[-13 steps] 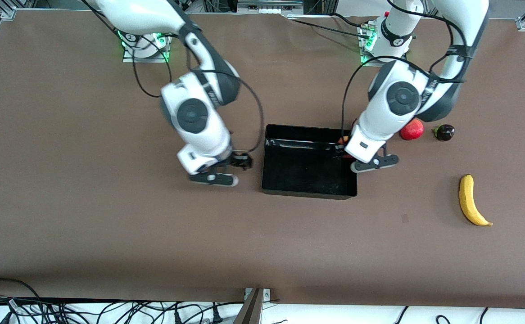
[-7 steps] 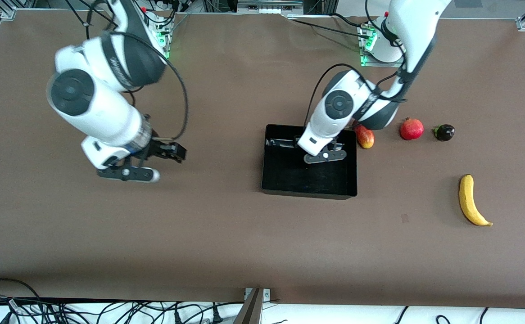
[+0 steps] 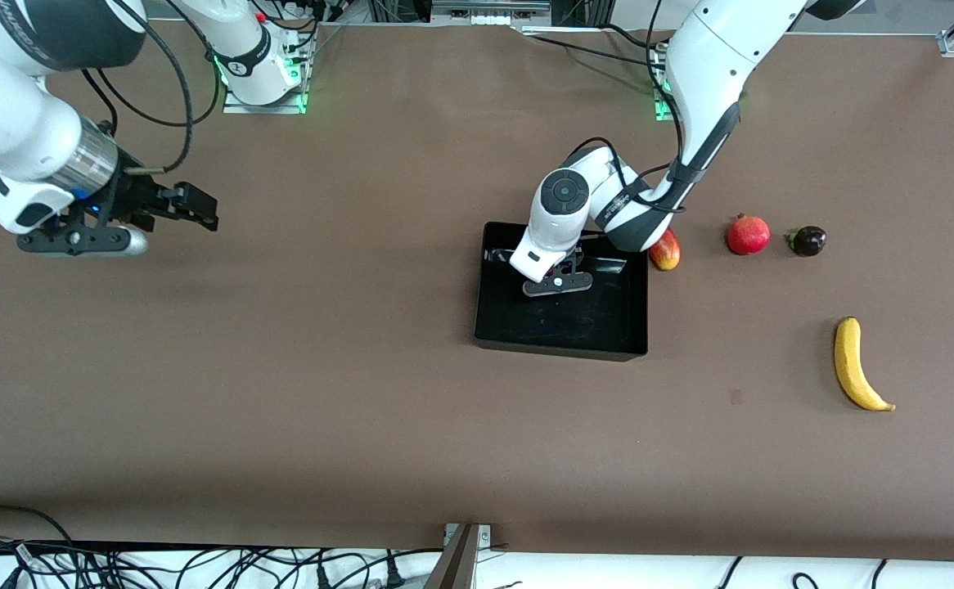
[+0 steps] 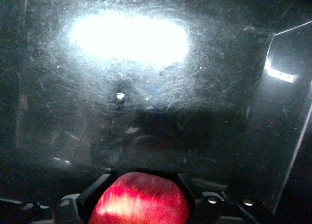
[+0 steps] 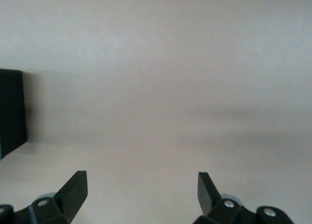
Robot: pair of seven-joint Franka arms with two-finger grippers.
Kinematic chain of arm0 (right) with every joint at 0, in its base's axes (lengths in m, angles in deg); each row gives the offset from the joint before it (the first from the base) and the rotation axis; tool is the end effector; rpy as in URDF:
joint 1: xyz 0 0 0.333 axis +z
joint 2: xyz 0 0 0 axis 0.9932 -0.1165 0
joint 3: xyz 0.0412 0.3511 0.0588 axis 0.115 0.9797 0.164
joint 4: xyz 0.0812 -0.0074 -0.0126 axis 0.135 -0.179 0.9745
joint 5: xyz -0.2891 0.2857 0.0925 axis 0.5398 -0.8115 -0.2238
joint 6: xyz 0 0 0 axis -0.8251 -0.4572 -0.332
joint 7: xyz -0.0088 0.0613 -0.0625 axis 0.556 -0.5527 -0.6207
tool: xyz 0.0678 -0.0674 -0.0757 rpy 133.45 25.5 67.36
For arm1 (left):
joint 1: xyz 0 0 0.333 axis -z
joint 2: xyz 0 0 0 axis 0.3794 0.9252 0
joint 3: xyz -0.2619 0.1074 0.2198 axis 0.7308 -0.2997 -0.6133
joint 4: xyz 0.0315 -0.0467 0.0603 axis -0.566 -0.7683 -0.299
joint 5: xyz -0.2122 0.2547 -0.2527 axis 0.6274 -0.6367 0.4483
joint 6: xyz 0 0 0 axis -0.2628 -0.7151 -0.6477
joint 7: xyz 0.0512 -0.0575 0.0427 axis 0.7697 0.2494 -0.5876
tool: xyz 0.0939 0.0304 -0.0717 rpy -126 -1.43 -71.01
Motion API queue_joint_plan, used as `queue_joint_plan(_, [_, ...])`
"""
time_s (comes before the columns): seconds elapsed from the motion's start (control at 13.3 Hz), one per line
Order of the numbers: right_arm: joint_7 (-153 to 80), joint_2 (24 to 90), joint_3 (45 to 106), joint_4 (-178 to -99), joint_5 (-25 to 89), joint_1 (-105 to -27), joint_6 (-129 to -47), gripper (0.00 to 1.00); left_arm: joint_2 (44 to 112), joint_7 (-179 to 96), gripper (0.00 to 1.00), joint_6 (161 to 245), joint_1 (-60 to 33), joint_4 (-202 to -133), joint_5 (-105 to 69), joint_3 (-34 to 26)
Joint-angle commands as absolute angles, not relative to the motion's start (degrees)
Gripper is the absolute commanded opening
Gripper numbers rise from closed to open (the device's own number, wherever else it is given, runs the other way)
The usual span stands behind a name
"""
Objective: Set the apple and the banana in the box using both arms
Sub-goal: 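Lower the apple into the box while the right gripper draws back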
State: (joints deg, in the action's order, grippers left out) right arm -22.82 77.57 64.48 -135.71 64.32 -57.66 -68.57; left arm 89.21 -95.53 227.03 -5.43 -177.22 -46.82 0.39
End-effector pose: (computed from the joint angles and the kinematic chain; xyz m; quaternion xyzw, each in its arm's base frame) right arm 0.5889 0.1076 0.5791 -0.9990 0.0037 0.0306 0.0315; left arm 0.5189 -0.4093 0.1743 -0.9967 -0.0799 0.0169 0.0041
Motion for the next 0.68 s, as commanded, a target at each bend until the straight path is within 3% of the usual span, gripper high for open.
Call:
queue_joint_plan(0.0, [-27.67,79.95,69.38,-138.63,65.72,-64.12,-70.05,1.0,91.37,-98.68,0.1,227.31,-5.07,-176.03,-52.54,0.52])
queue_joint_plan(0.08, [-28.65,79.68,71.14,-138.55,65.89,-66.84,-70.13,1.0,91.46,-98.86,0.44,227.4,-5.16,-176.03,-52.82,0.61])
queue_joint_plan(0.15, [-29.18,79.51,73.68,-138.46,66.59,-69.57,-70.31,1.0,91.37,-99.73,0.53,227.32,-5.16,-176.03,-52.65,0.7])
queue_joint_plan(0.23, [-29.44,79.42,77.18,-138.28,67.38,-73.25,-70.57,1.0,90.85,-102.17,0.71,226.27,-5.25,-176.03,-52.56,1.39])
queue_joint_plan(0.3, [-29.45,79.42,80.87,-138.2,67.65,-76.94,-70.57,1.0,90.06,-104.63,1.0,224.17,-5.51,-176.03,-52.73,2.44])
queue_joint_plan(0.6, [-29.36,79.16,82.05,-136.53,68.7,-77.86,-70.57,1.0,82.69,-105.63,1.0,216.69,-9.01,-174.98,-50.99,2.72])
